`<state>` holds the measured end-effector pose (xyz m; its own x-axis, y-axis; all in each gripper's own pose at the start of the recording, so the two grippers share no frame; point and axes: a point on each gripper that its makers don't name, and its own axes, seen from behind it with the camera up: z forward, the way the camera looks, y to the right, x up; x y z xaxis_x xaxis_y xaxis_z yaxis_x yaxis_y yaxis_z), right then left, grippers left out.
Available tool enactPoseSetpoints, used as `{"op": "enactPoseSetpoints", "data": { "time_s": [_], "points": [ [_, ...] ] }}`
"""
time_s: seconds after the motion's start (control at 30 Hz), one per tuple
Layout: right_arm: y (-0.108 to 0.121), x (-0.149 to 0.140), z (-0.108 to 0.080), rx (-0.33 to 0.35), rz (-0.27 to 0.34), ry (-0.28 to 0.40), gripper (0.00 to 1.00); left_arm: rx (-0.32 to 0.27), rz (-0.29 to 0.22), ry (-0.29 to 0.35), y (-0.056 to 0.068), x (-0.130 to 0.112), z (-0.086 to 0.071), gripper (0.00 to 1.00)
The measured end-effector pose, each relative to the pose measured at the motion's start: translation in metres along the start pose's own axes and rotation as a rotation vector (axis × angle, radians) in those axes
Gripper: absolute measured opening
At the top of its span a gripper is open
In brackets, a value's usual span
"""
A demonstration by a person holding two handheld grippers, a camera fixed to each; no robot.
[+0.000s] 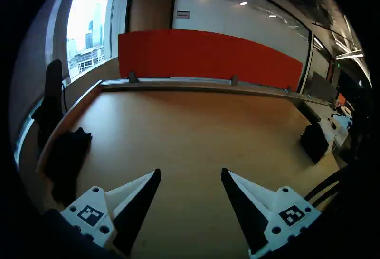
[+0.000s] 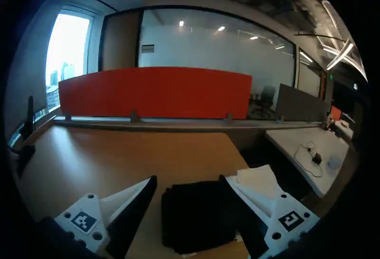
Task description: Fold towel
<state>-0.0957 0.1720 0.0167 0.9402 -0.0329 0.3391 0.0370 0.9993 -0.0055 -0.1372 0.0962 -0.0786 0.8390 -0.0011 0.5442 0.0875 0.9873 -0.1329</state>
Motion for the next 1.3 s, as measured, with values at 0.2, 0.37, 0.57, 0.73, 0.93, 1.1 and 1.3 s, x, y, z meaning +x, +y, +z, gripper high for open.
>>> {"op": "enactPoseSetpoints", "data": {
  "time_s": [0.2, 0.37, 0.57, 0.73, 0.93, 1.1, 1.3],
  "points": [
    [-0.015, 0.019, -0.004, 0.014, 0.005, 0.053, 1.00, 0.011, -0.010, 0.082, -0.004, 0.024, 0.003, 0.94],
    [-0.023, 0.028, -0.005, 0.018, 0.016, 0.070, 1.00, 0.029, -0.020, 0.181, -0.012, 0.053, 0.003, 0.94],
    [-0.039, 0.035, -0.005, 0.037, 0.042, 0.076, 1.00, 0.068, -0.020, 0.251, -0.026, 0.078, 0.007, 0.94],
    [-0.053, 0.041, -0.005, 0.046, 0.051, 0.085, 1.00, 0.093, -0.005, 0.290, -0.035, 0.094, 0.010, 0.94],
    [-0.078, 0.049, -0.005, 0.063, 0.034, 0.108, 1.00, 0.105, -0.005, 0.317, -0.043, 0.105, 0.012, 0.94],
    [-0.104, 0.058, -0.007, 0.082, 0.025, 0.131, 1.00, 0.113, 0.002, 0.336, -0.047, 0.113, 0.013, 0.94],
    [-0.133, 0.066, -0.006, 0.098, 0.021, 0.154, 1.00, 0.124, 0.015, 0.366, -0.055, 0.125, 0.014, 0.94]
  ]
}}
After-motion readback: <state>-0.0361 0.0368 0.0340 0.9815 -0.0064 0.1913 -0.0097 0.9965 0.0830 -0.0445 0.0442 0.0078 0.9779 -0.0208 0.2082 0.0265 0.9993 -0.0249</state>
